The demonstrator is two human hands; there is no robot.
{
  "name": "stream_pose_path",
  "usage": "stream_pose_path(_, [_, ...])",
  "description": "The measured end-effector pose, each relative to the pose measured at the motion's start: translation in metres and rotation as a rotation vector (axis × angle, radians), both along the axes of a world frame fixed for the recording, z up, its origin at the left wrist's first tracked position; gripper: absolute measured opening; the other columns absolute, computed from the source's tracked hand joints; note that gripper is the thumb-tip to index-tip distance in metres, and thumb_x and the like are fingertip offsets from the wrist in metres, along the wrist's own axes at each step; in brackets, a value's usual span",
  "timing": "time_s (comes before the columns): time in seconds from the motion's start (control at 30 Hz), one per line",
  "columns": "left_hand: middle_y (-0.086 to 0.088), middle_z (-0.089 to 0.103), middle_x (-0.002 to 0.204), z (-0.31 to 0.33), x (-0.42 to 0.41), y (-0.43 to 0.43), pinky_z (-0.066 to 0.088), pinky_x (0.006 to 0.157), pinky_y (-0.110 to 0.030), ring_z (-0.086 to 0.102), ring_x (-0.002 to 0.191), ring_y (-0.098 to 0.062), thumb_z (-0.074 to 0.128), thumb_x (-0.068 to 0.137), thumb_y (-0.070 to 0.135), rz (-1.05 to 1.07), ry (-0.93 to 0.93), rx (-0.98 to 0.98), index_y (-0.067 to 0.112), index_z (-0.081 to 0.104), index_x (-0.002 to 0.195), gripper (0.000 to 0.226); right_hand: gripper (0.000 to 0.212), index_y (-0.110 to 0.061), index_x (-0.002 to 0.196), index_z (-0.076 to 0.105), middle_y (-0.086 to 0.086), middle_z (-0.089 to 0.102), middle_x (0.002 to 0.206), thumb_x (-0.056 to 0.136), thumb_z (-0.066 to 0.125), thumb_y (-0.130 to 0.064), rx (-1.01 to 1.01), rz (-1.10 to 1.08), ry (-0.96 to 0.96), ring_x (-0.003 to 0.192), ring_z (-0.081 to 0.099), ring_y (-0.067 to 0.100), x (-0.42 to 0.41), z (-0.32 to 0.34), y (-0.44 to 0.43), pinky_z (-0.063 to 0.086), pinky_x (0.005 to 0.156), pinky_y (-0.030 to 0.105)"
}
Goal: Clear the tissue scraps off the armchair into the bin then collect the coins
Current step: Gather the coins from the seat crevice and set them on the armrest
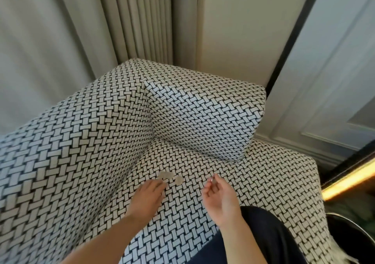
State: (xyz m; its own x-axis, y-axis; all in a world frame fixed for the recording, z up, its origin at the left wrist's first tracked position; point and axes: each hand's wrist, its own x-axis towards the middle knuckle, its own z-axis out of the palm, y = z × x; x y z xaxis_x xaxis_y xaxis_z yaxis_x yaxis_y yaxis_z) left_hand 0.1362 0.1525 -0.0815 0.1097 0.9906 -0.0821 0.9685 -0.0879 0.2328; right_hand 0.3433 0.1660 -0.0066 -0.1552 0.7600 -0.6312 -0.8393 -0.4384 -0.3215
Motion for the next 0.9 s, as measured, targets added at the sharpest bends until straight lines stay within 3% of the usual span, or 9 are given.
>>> stream_pose_path(0.2, [0.004, 0.040, 0.138, 0.007, 0.006, -0.020, 0.035, 0.107, -0.024, 0.040, 0.125, -0.012, 0.045, 0.094, 0.007, -0.012, 0.095, -0.016, 0.022, 0.029, 0.144, 0.054, 0.036, -0.013, 0.068, 0.044, 0.004, 0.051, 0.062, 0.099, 0.040, -0.029, 0.030, -0.035, 0.114, 0.055, 0.046, 0.014, 0.008, 0.017, -0.036, 0.035, 0.053, 0.021])
stream_pose_path(0.27, [0.004, 0.049, 0.119, 0.006, 0.008, -0.028, 0.046, 0.092, -0.020, 0.051, 0.103, -0.009, 0.050, 0.089, -0.001, 0.017, 0.081, -0.018, 0.022, 0.044, 0.134, 0.051, 0.034, -0.009, 0.075, 0.052, 0.006, 0.060, 0.068, 0.097, 0.042, -0.033, 0.056, -0.018, 0.162, 0.059, 0.052, 0.015, 0.013, 0.025, -0.047, 0.041, 0.055, 0.022])
stream_pose_path(0.33, [0.005, 0.050, 0.110, 0.003, 0.008, -0.035, 0.048, 0.083, -0.017, 0.052, 0.091, -0.007, 0.051, 0.087, -0.002, 0.021, 0.095, -0.028, 0.022, 0.053, 0.123, 0.044, 0.041, -0.003, 0.096, 0.065, 0.012, 0.069, 0.091, 0.094, 0.045, -0.039, 0.108, 0.004, 0.204, 0.077, 0.064, 0.021, 0.015, 0.027, -0.055, 0.048, 0.075, 0.027])
stream_pose_path(0.43, [0.005, 0.051, 0.114, -0.001, 0.008, -0.047, 0.047, 0.089, -0.018, 0.053, 0.097, -0.007, 0.051, 0.087, -0.002, -0.006, 0.070, 0.008, 0.023, 0.052, 0.126, 0.046, 0.061, -0.002, 0.119, 0.065, 0.014, 0.063, 0.124, 0.089, 0.040, -0.049, 0.216, 0.063, 0.168, 0.112, 0.062, 0.027, 0.022, 0.024, -0.068, 0.034, 0.109, 0.040])
stream_pose_path(0.6, [0.005, 0.044, 0.136, -0.002, -0.002, -0.051, 0.037, 0.104, -0.019, 0.049, 0.117, -0.008, 0.055, 0.088, 0.001, -0.097, 0.091, 0.034, 0.025, 0.037, 0.138, 0.058, 0.066, -0.002, 0.122, 0.061, 0.014, 0.057, 0.133, 0.087, 0.038, -0.054, 0.295, 0.072, 0.164, 0.123, 0.054, 0.026, 0.026, 0.020, -0.077, 0.031, 0.111, 0.047])
stream_pose_path(0.67, [0.003, 0.049, 0.133, -0.001, -0.006, -0.051, 0.040, 0.102, -0.019, 0.052, 0.112, -0.007, 0.054, 0.087, 0.000, -0.077, 0.111, 0.011, 0.027, 0.031, 0.142, 0.065, 0.065, -0.002, 0.122, 0.061, 0.014, 0.056, 0.133, 0.088, 0.039, -0.053, 0.298, 0.067, 0.165, 0.124, 0.053, 0.027, 0.024, 0.020, -0.079, 0.029, 0.113, 0.046])
stream_pose_path(0.8, [0.002, 0.066, 0.091, 0.011, 0.000, -0.049, 0.046, 0.053, -0.011, 0.050, 0.056, -0.004, 0.047, 0.095, 0.007, 0.229, -0.309, -0.004, 0.017, 0.050, 0.132, 0.039, 0.062, -0.003, 0.123, 0.061, 0.015, 0.056, 0.133, 0.086, 0.043, -0.049, 0.301, 0.060, 0.169, 0.129, 0.046, 0.027, 0.021, 0.020, -0.081, 0.024, 0.115, 0.045])
stream_pose_path(0.83, [0.002, 0.067, 0.086, 0.018, 0.004, -0.047, 0.041, 0.043, -0.012, 0.048, 0.050, -0.006, 0.049, 0.095, 0.009, 0.337, -0.462, -0.017, 0.016, 0.055, 0.127, 0.034, 0.063, -0.003, 0.125, 0.060, 0.015, 0.056, 0.134, 0.085, 0.043, -0.048, 0.299, 0.066, 0.162, 0.130, 0.044, 0.027, 0.020, 0.020, -0.081, 0.023, 0.115, 0.044])
stream_pose_path(0.9, [0.003, 0.069, 0.082, 0.036, 0.016, -0.044, 0.043, 0.045, -0.012, 0.060, 0.059, -0.011, 0.056, 0.091, 0.010, 0.444, -0.746, -0.046, 0.016, 0.061, 0.117, 0.028, 0.063, -0.005, 0.129, 0.056, 0.015, 0.053, 0.136, 0.085, 0.043, -0.047, 0.286, 0.083, 0.122, 0.133, 0.041, 0.025, 0.018, 0.019, -0.079, 0.024, 0.115, 0.042])
